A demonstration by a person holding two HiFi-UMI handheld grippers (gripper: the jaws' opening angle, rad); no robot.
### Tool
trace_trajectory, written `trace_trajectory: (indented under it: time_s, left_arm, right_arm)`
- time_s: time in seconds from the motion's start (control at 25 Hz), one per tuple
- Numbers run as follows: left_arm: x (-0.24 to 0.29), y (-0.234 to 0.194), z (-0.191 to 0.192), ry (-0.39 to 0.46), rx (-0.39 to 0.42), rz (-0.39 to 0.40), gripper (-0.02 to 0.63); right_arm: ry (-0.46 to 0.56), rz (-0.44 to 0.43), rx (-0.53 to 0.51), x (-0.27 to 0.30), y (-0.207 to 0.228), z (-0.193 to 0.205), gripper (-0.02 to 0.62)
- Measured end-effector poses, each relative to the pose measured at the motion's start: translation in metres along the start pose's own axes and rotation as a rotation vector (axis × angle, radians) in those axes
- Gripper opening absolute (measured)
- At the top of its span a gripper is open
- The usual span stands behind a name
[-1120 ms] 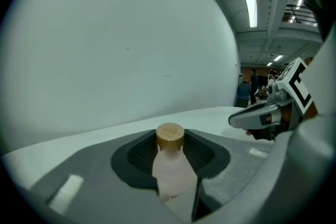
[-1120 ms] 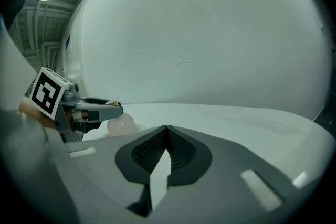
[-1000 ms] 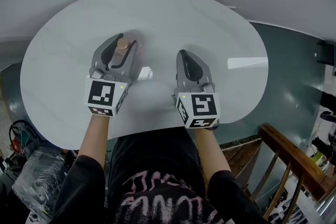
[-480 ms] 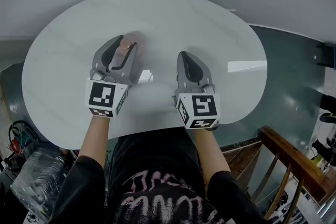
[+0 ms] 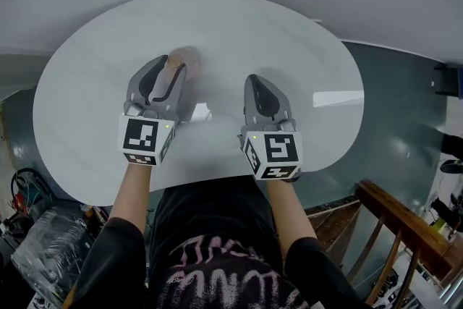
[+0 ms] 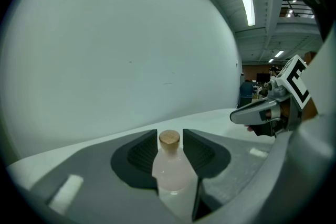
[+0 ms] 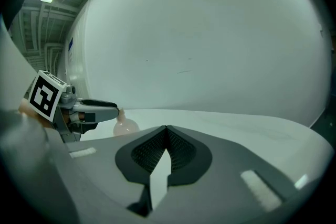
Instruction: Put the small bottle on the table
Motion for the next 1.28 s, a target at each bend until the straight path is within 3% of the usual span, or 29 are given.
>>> trace_trajectory:
  time_s: [0.32,0.72,1.28]
  left_arm:
    - [-0.022,0.008,-0.004,-0.001,-0.002,-0.03,0.149]
    - [-0.053,0.02,-0.004,0.01,-0.018,-0.089,0.068]
    - [-0.078,0.036,-0.003,0.031,-0.028,-0.127,0.002]
  right_arm:
    - [0.022,-0.005,0.002,-0.016,-0.003,-0.007,0.011]
    - [0.048,-0.014,-0.001,-0.041,-0.012,-0.012,0.011]
    - [0.074,-0.022,-0.01,-0.066,-0.016,-0.015,0.011]
Point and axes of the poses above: the fingertips, and each gripper's own axes: x forward along the fingers, y to its right, z out of its underside, the point moved 3 cm from there along -x, backward along the fingers, and after that the axes turned 11 degrees about z, right-handed, at the moved point
